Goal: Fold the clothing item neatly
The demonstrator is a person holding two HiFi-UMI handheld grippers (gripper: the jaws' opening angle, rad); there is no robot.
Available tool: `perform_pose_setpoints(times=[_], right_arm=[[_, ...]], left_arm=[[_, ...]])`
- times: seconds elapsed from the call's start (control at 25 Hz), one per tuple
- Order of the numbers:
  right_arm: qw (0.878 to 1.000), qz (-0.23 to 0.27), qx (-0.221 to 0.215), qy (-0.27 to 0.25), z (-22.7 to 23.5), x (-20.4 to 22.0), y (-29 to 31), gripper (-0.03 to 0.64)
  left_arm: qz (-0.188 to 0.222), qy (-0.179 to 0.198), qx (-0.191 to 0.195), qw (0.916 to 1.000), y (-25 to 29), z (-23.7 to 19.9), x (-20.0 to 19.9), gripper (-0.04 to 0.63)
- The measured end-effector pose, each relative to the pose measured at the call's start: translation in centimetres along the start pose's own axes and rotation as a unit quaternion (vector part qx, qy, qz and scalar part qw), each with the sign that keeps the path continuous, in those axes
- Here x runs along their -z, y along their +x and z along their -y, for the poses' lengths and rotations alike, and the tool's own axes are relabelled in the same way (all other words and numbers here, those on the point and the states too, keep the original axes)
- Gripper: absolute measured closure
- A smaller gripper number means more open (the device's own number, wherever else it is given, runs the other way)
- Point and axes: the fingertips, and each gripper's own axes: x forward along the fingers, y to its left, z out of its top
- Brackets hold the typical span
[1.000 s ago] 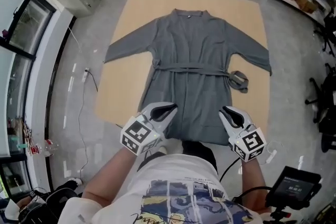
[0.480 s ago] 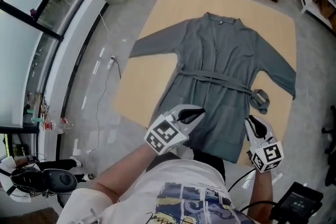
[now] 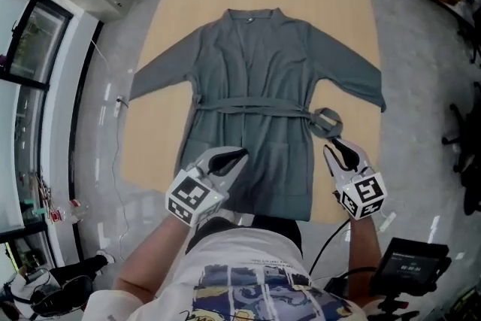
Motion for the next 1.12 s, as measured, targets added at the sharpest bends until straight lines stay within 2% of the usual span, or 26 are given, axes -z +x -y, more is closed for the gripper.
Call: perform_pose_setpoints(times=[0.16, 0.4, 0.56, 0.72, 1.12], right_arm=[[0.999, -0.009, 0.047, 0.007, 3.6, 0.9, -1.3, 0.532], [0.993, -0.036, 0.111, 0.017, 11.4, 3.4, -1.1, 0.530], [0.985, -0.065, 0.154, 0.041, 16.4, 6.0, -1.6, 0.499], [0.976, -0.078, 0.182, 0.090, 21.4, 8.4, -1.1, 0.447], [0.956, -0.082, 0.214, 0.182, 29.0, 10.9, -0.1, 0.442]], left_arm=[[-0.006, 0.004, 0.026, 0.9996, 1.3, 0.9, -0.7, 0.580], [-0.008, -0.003, 0.021, 0.9997, 1.6, 0.4, -1.3, 0.580], [-0.014, -0.011, 0.024, 0.9996, 1.6, 0.4, -1.0, 0.578], [-0.020, -0.019, 0.015, 0.9995, 2.0, -0.2, 0.0, 0.578], [-0.030, -0.039, 0.007, 0.9988, 2.0, -0.8, -0.1, 0.578]])
